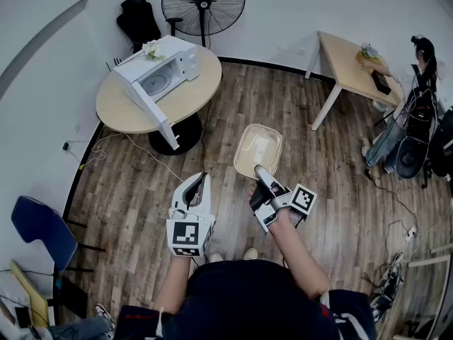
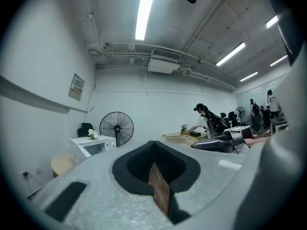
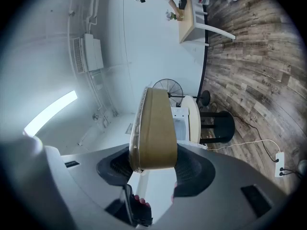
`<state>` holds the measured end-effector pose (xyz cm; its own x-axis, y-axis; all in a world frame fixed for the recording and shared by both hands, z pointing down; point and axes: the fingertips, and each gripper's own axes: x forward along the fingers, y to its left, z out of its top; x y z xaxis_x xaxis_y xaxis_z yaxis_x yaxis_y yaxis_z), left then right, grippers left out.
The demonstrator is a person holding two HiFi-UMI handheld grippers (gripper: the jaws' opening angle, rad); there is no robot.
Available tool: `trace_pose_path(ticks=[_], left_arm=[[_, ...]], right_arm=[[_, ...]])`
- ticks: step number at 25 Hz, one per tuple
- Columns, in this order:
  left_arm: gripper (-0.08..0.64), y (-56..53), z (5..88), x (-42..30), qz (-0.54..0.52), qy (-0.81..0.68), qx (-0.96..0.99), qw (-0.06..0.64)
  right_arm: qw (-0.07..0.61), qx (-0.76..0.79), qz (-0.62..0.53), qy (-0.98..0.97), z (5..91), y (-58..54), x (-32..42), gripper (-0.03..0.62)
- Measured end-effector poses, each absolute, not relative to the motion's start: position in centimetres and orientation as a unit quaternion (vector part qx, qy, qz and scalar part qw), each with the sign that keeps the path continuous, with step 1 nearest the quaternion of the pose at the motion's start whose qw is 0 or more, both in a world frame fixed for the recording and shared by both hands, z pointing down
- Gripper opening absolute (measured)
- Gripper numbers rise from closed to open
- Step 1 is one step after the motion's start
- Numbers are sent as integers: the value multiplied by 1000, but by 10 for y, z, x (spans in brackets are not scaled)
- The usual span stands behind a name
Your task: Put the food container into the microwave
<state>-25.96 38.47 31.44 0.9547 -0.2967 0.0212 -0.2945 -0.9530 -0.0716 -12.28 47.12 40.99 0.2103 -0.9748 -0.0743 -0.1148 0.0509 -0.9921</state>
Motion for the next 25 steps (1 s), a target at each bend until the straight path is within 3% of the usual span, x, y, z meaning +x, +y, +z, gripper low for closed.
trace_pose_path(ticks=[16,25], left_arm=[[15,428,326,-223,-32,155,-987,27],[15,464,348,-189,-51,133,-988,66]], right_arm=[[546,-537,-423,484,423,512,-91,221],[548,-537,-433,473,450,537,-58,216]])
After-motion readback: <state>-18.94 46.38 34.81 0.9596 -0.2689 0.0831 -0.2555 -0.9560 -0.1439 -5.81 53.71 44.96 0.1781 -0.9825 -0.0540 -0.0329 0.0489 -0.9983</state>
